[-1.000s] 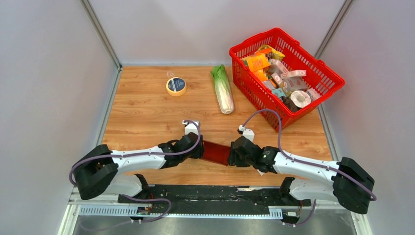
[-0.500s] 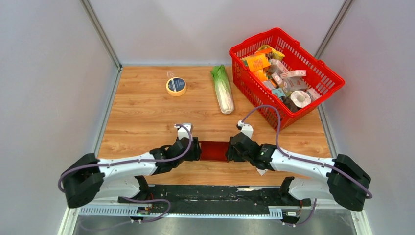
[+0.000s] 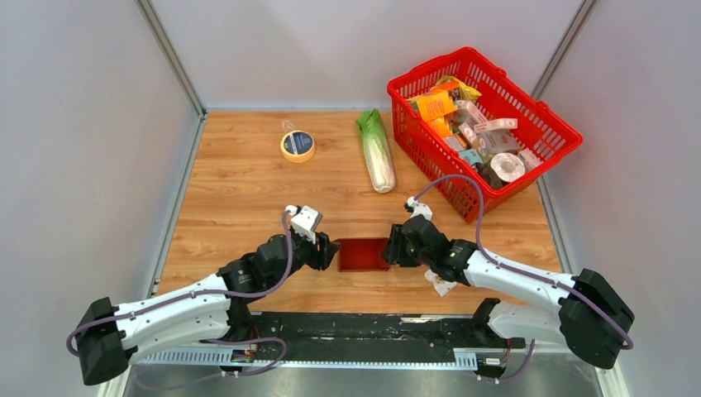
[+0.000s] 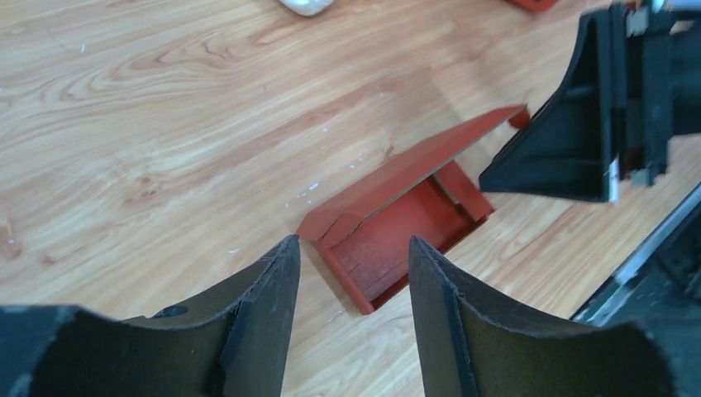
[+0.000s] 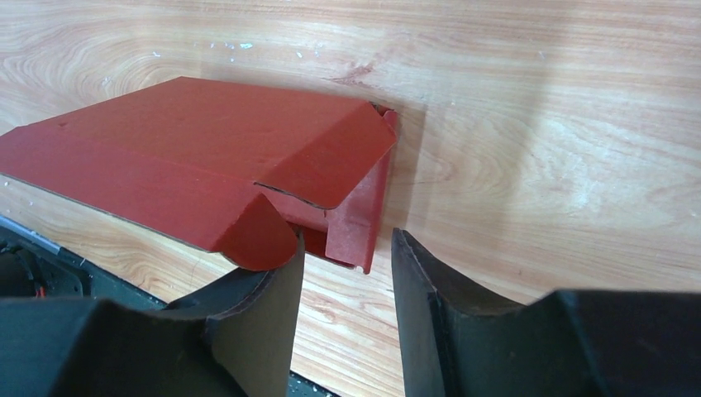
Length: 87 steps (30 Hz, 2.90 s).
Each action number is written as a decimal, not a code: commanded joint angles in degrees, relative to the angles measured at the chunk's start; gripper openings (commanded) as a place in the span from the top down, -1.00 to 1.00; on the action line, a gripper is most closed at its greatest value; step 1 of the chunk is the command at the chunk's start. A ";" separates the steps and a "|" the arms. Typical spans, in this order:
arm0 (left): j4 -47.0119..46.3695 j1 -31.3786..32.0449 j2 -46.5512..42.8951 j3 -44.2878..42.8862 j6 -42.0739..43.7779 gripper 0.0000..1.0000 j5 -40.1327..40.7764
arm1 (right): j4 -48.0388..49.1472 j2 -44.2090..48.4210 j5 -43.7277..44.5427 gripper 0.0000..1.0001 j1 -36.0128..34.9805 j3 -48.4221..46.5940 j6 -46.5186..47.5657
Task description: Fold the paper box
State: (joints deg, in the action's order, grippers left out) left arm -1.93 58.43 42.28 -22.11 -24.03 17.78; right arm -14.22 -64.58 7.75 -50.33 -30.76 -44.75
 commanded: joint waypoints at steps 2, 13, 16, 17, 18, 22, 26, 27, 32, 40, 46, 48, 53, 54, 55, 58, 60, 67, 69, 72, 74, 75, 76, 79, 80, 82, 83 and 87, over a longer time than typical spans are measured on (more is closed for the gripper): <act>-8.17 -0.08 3.50 1.63 11.98 -0.20 -4.16 | 3.32 1.30 -3.53 0.07 0.40 0.18 1.95; -12.13 -0.60 13.88 -2.67 14.37 -0.16 1.56 | 3.67 1.21 -0.81 0.10 0.49 1.14 2.48; -12.57 -0.69 15.20 -3.12 13.49 -0.05 -0.11 | 4.02 1.56 0.42 0.12 0.58 1.76 3.35; -12.74 -0.69 15.20 -3.12 13.22 0.06 -0.38 | 4.20 1.56 0.86 0.13 0.58 1.93 3.62; -12.66 -0.78 15.29 -3.12 13.13 0.10 -0.55 | 4.46 1.47 1.56 0.14 0.67 2.28 3.62; -12.39 -0.78 15.20 -3.12 13.05 0.23 -0.64 | 7.45 1.30 2.62 0.15 0.93 3.60 5.11; -11.86 -0.87 14.85 -3.03 12.78 0.45 -0.82 | 9.82 0.33 3.77 0.19 0.84 4.13 6.52; -11.86 -0.87 14.67 -3.03 12.69 0.47 -0.90 | 11.65 -0.19 2.63 0.20 0.93 4.31 6.69; -11.25 -0.87 14.76 -3.38 11.47 0.72 -1.70 | 16.23 -2.04 1.57 0.21 0.93 5.19 7.40; -9.93 -0.87 15.46 -4.00 10.06 0.95 -2.22 | 15.72 -6.61 5.43 0.45 0.84 2.91 10.47; -7.39 -0.87 15.46 -5.14 11.29 1.00 -2.40 | 14.48 -8.72 8.60 0.65 0.84 1.94 13.37; -6.33 -0.87 15.20 -5.58 11.55 1.00 -2.84 | 14.48 -10.30 9.47 0.81 0.75 1.50 13.55; -2.47 -0.95 14.67 -7.50 11.46 1.00 -2.49 | 9.92 -15.47 13.95 1.00 -2.22 -2.10 13.73; -1.85 -0.87 14.67 -7.86 11.03 1.00 -2.49 | 8.35 -16.45 16.66 1.00 -3.02 -2.89 13.90; -1.32 -0.87 14.76 -8.21 10.76 1.00 -2.57 | 7.20 -17.42 18.25 1.00 -3.89 -3.77 13.73; 0.44 -0.87 15.02 -9.44 8.31 1.00 -1.79 | 0.35 -22.95 26.51 1.00 -7.67 -8.51 11.71; 1.23 -0.87 15.20 -9.80 5.77 1.00 -0.91 | -6.48 -28.30 33.25 1.00 -11.19 -13.33 9.52; 0.53 -0.87 15.99 -8.57 1.71 1.00 -1.17 | -13.82 -40.80 35.67 1.00 -17.26 -20.56 8.10; 0.62 -0.87 15.99 -8.30 1.44 1.00 -1.17 | -12.94 -40.72 35.06 1.00 -17.44 -20.39 8.54; 0.97 -0.87 15.46 -7.95 1.62 1.00 -1.17 | -9.87 -38.26 32.60 1.00 -17.26 -19.43 10.64; 1.32 -0.87 15.11 -7.86 1.79 1.00 -0.91 | -8.56 -34.85 29.89 0.85 -16.65 -18.72 10.74; 1.49 -0.87 15.11 -7.86 2.23 1.00 -0.82 | -7.68 -33.44 28.48 0.74 -16.21 -18.28 11.09; 1.58 -0.95 14.85 -7.95 2.50 1.00 -0.82 | -7.06 -31.86 27.33 0.54 -15.86 -17.93 11.18; 3.42 -0.87 14.23 -7.95 3.55 1.00 -0.73 | -5.91 -25.26 23.63 0.29 -14.98 -16.87 11.97; 3.78 -0.87 14.06 -7.86 4.08 1.00 -0.73 | -6.08 -21.94 22.24 0.25 -14.63 -16.79 12.49; 4.57 -0.87 13.44 -7.78 4.43 1.00 -0.38 | -6.35 -17.11 20.65 0.17 -13.75 -16.17 12.93; 4.83 -0.87 13.27 -7.77 4.61 1.00 -0.38 | -6.35 -15.42 18.38 0.14 -13.31 -15.91 13.20; 4.92 -0.87 12.56 -7.51 4.61 1.00 -0.47 | -6.26 -7.77 13.71 -0.04 -12.34 -13.02 13.73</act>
State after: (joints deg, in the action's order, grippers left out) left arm 2.59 57.36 56.29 -28.99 -20.25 18.00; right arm -21.93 -78.72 27.86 -63.77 -45.87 -31.99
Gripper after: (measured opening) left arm 0.007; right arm 0.495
